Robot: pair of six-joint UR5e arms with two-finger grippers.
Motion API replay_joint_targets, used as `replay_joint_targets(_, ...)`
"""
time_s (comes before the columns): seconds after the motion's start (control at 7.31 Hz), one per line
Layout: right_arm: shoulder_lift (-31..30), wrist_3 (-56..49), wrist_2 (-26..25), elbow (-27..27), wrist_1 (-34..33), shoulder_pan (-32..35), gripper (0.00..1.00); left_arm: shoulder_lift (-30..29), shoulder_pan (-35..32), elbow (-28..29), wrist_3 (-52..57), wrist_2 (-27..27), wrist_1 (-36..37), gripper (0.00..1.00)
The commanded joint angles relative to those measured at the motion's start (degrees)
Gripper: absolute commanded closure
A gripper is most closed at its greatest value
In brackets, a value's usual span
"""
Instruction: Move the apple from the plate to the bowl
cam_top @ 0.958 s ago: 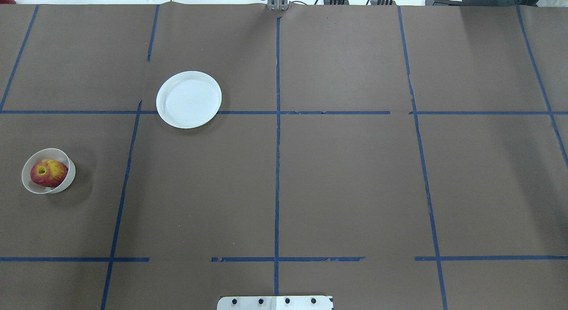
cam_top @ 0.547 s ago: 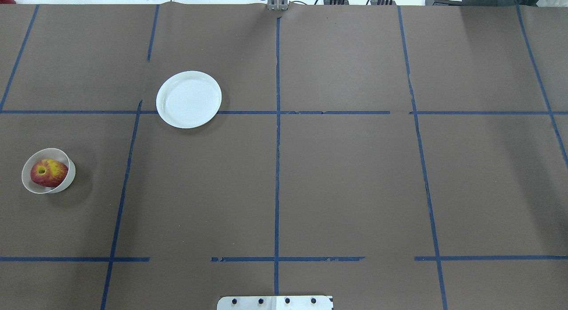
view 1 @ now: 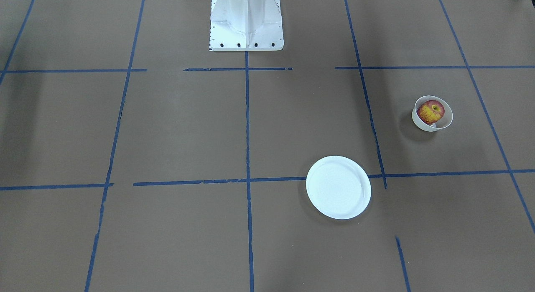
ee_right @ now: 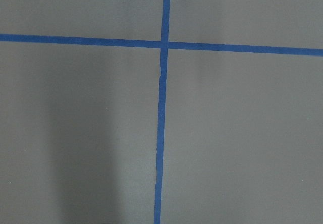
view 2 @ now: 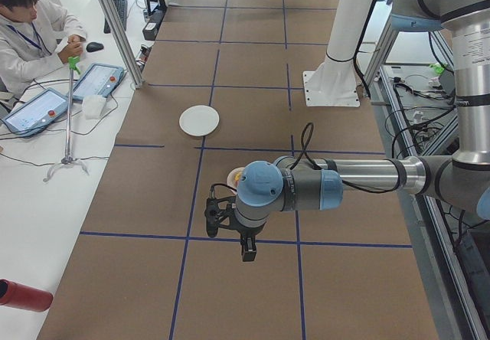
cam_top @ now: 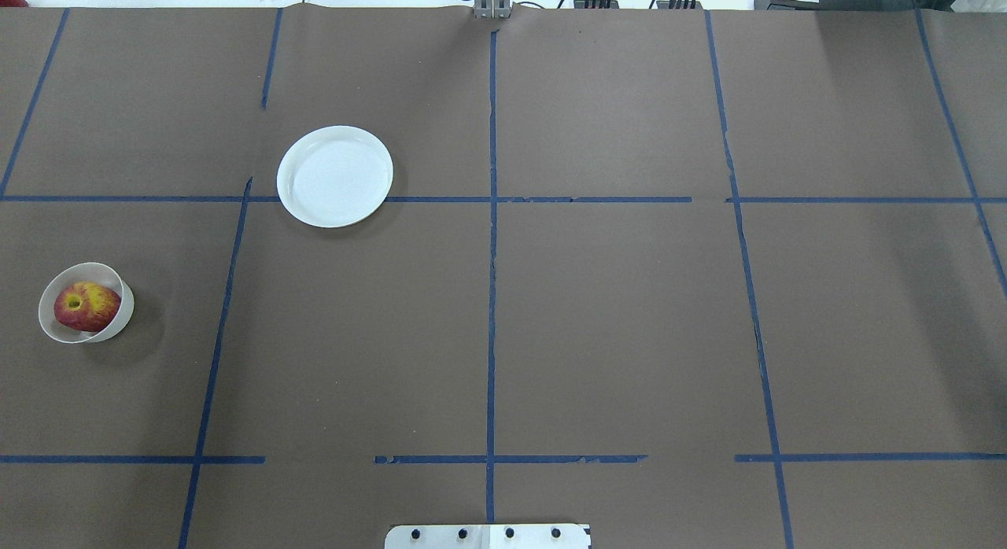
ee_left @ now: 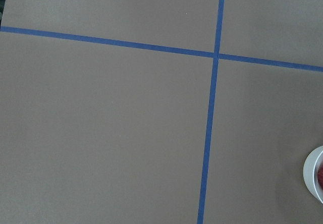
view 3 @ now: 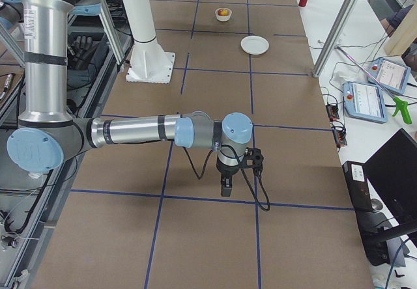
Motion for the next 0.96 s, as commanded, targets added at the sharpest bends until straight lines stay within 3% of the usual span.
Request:
replay_joint_targets(0.0, 0.0, -0.1, 0.0, 0.0, 0.0, 0.0, 0.00, 0.2, 0.0, -0.5, -0.1, 1.6, 0.1, 0.00)
replay_joint_targets(0.82, 0.0, -0.1, 0.0, 0.0, 0.0, 0.0, 0.00, 1.5, 0.2, -0.1, 0.0, 1.8, -3.7, 0.00)
